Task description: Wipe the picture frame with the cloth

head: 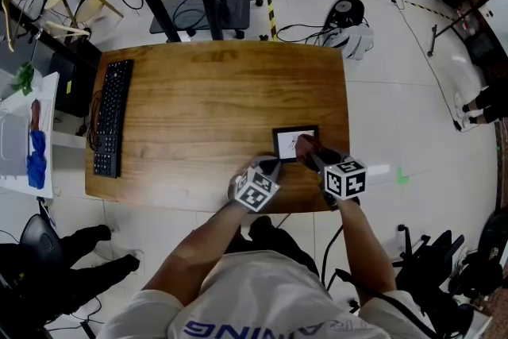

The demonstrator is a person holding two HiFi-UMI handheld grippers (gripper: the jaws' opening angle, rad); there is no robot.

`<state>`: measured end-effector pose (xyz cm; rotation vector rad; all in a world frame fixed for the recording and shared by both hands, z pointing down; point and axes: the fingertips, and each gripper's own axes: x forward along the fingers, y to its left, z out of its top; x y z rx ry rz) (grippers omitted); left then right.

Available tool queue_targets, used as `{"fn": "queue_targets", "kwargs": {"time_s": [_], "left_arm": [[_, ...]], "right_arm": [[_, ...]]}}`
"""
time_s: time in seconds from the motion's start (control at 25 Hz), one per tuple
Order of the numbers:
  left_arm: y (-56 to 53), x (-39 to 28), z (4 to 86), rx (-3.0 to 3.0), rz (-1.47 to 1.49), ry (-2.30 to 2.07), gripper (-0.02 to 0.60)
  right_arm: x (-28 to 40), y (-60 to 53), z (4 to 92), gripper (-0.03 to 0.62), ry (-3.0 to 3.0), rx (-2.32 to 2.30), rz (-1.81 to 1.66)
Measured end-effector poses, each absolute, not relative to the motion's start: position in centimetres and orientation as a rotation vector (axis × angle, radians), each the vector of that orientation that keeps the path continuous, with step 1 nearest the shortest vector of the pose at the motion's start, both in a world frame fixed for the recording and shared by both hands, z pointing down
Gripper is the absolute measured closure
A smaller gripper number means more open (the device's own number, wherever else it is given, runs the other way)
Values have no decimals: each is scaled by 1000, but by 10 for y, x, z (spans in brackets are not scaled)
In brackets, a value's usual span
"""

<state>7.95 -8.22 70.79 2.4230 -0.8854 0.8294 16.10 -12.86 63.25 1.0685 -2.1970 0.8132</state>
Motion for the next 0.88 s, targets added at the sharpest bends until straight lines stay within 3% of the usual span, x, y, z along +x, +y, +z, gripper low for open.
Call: {"fn": "queue_targets", "kwargs": {"time_s": [0.44, 0.88], "left_arm": [[-82, 80, 709, 2422, 828, -876, 575], [-82, 80, 709, 2430, 816, -876, 575]], "right_arm": [[115, -108, 655, 508, -2181, 873, 823], [123, -112, 676, 508, -2115, 903, 845]]}}
